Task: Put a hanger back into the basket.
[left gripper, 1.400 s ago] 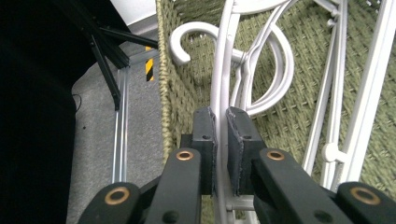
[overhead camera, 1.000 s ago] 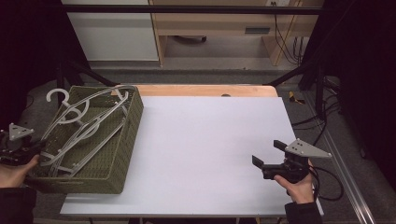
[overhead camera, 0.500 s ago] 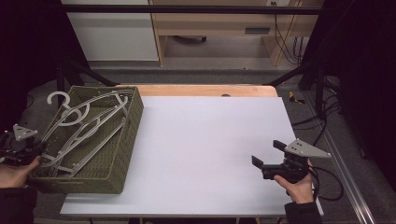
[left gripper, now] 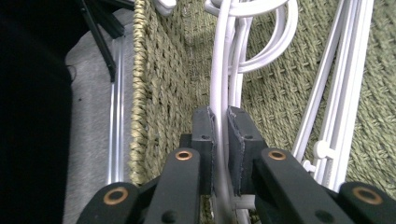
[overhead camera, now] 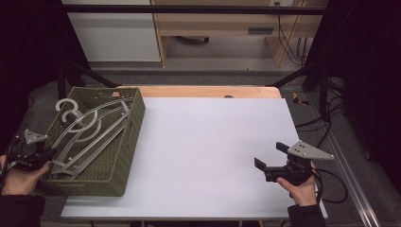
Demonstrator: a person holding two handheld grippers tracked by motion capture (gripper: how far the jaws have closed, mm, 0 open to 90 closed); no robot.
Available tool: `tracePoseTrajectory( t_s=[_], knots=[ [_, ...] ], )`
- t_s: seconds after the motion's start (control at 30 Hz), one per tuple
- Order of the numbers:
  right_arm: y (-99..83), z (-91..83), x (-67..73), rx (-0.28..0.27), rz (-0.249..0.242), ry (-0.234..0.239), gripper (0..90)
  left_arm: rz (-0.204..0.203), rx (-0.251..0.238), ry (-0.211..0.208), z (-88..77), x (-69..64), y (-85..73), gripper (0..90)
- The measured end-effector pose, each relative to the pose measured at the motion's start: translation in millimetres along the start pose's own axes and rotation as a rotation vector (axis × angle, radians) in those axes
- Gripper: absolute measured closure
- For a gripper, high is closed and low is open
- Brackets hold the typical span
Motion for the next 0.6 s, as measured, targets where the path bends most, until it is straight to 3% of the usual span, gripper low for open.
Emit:
tracePoseTrajectory(
  t_s=[0.13, 0.3, 0.47, 0.6],
  knots=[
    [0.2, -0.1, 0.4, -0.002, 0.004, 0.001, 1.2, 0.020, 0.079, -0.024, 5.3, -4.3, -1.4, 81.0],
    [0.8, -1.3, -0.2, -0.006, 0.005, 0.003, 1.2, 0.053, 0.126, -0.038, 8.6, -7.1, -4.2, 77.7],
    [0.4, -0.1, 0.3, -0.004, 0.001, 0.000, 1.2, 0.059, 0.113, -0.057, 7.0, -7.2, -4.4, 70.7],
    [0.6, -0.7, -0.1, -0.005, 0.001, 0.001, 1.2, 0.025, 0.074, -0.039, 4.9, -5.0, -1.0, 75.3]
  ],
)
Point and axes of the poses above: each handheld gripper's, and its own axes: z roughly forward along the jaws, y roughly out of its top, x roughly to its left, the point moved 7 cm from there along z, roughly forward along the jaws, and after that the axes turned 7 degrees about z, right-handed, at the moved point
